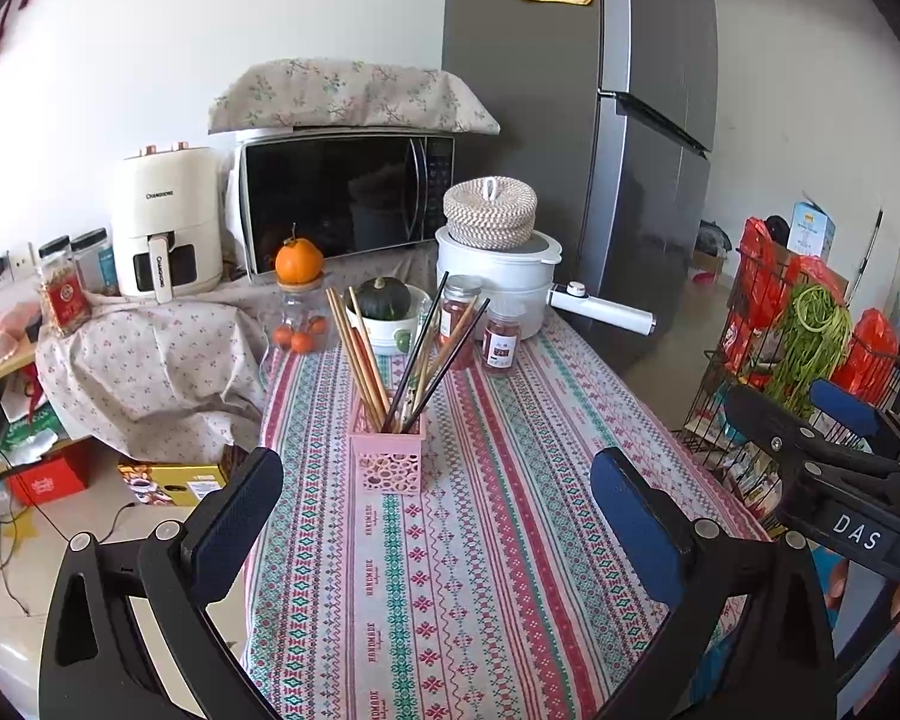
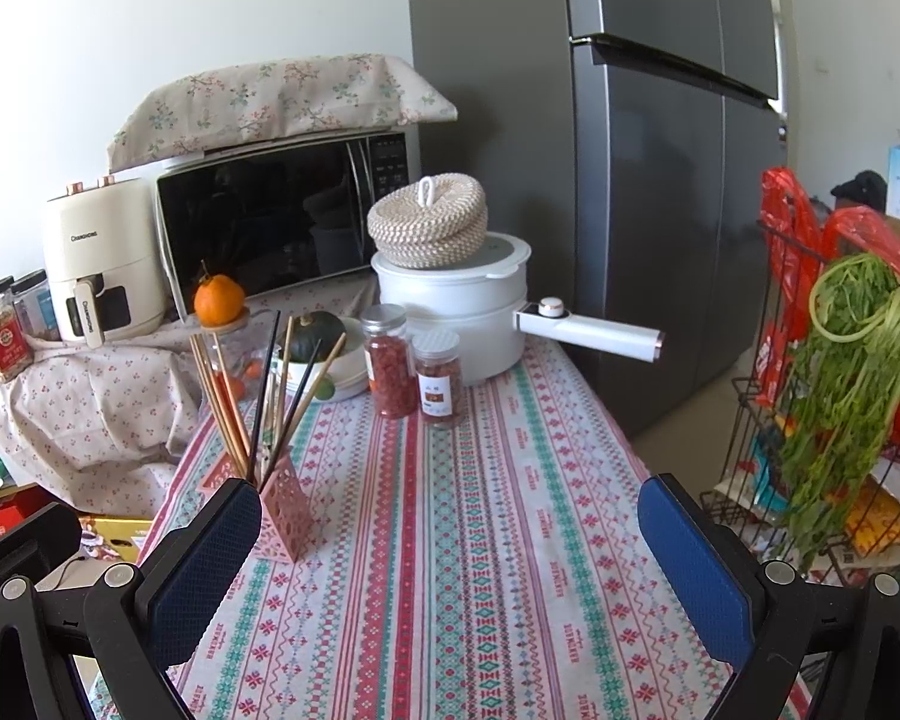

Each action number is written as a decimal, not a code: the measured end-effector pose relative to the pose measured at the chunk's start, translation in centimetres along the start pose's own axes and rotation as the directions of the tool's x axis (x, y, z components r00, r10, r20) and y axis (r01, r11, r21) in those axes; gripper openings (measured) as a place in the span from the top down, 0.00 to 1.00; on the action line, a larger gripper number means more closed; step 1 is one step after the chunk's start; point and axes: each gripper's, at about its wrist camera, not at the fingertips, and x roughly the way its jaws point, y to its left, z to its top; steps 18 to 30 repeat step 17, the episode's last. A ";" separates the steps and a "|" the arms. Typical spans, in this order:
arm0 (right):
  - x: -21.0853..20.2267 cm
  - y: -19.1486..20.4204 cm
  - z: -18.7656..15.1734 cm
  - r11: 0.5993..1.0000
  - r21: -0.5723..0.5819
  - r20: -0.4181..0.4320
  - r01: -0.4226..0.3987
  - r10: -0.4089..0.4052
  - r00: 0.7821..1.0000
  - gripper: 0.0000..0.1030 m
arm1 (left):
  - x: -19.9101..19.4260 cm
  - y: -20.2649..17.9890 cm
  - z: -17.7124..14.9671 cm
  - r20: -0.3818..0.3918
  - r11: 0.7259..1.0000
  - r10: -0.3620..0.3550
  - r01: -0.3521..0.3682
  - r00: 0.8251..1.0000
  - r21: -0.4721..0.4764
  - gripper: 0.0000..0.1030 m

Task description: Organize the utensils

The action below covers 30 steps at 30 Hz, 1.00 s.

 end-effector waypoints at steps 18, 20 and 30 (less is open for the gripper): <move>3.4 -0.9 -0.9 1.000 0.008 -0.103 0.027 -0.026 0.994 0.00 | 4.9 1.2 -1.5 -0.134 0.997 0.016 -0.026 0.991 -0.072 0.00; 3.4 -0.9 -0.9 1.000 0.008 -0.103 0.027 -0.026 0.994 0.00 | 4.9 1.2 -1.5 -0.134 0.997 0.016 -0.026 0.991 -0.072 0.00; 3.4 -0.9 -0.9 1.000 0.008 -0.103 0.027 -0.026 0.994 0.00 | 4.9 1.2 -1.5 -0.134 0.997 0.016 -0.026 0.991 -0.072 0.00</move>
